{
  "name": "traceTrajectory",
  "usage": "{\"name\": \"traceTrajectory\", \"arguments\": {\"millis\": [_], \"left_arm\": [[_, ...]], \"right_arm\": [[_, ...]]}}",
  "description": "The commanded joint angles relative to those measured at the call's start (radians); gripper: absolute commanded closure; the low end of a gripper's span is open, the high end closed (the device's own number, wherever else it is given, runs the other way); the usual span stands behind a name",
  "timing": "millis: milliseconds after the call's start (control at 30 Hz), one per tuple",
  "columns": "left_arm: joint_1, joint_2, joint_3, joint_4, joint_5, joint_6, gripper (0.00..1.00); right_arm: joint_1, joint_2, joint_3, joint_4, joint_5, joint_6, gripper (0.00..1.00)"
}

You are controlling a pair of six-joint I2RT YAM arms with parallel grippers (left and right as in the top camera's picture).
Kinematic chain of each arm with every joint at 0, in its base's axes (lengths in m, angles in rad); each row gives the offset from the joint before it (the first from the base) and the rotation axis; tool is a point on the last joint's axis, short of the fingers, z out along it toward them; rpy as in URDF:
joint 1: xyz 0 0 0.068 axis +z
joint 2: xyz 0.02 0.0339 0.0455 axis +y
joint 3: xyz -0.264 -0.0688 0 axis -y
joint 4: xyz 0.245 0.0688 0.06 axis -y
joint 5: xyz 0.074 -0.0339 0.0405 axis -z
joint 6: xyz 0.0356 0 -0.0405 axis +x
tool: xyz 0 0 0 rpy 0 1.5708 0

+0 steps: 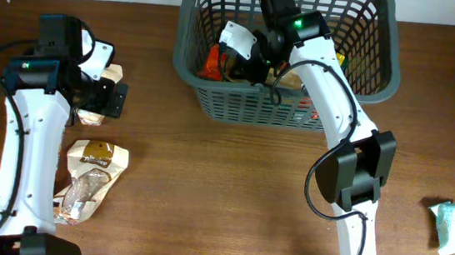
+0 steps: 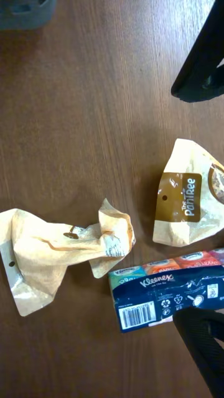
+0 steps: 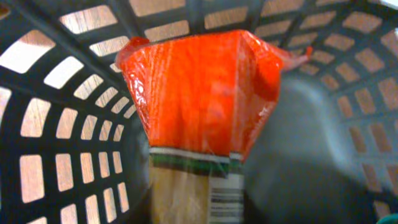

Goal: Pack container
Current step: 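Lower the spaghetti pack into the basket and open the right gripper, then move the right gripper to the light-blue wrapper at the right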

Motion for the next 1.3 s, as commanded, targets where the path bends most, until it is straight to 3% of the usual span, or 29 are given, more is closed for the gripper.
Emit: {"name": "traceTrajectory", "arguments": {"millis": [0,33,300,433,567,833,1067,1267], "left_arm": [[-0.002,-0.023,0.006,-0.003,0.017,0.032,0.01],[-0.002,-0.023,0.006,-0.002,0.018,0.035,0.01],[-0.002,-0.023,0.006,0.003,0.000,0.035,0.01],[0.002,-0.023,0.006,0.005,-0.047,0.034,0.01],[0.018,-0.023,0.006,0.018,-0.046,0.034,0.01],[0.060,-0.023,0.006,0.067,-0.046,0.034,0.01],[0.097,-0.023,0.006,0.080,-0.046,0.030,0.01],[0.134,-0.023,0.006,0.078,-0.046,0.019,0.01]], "right_arm": [[0.004,-0.045,0.002,0.010,-0.032,0.015,0.24],[0.003,-0.045,0.002,0.017,-0.032,0.031,0.01],[-0.005,-0.078,0.058,0.032,-0.013,0.106,0.01],[-0.050,-0.117,0.114,0.039,0.084,0.286,0.01],[-0.168,-0.153,0.215,0.021,0.084,0.516,0.01],[-0.520,-0.174,0.460,-0.113,-0.196,0.762,0.01],[-0.750,-0.168,0.478,-0.520,0.045,0.748,0.01],[-0.872,-0.174,0.412,-0.518,0.245,0.880,0.01]]}}
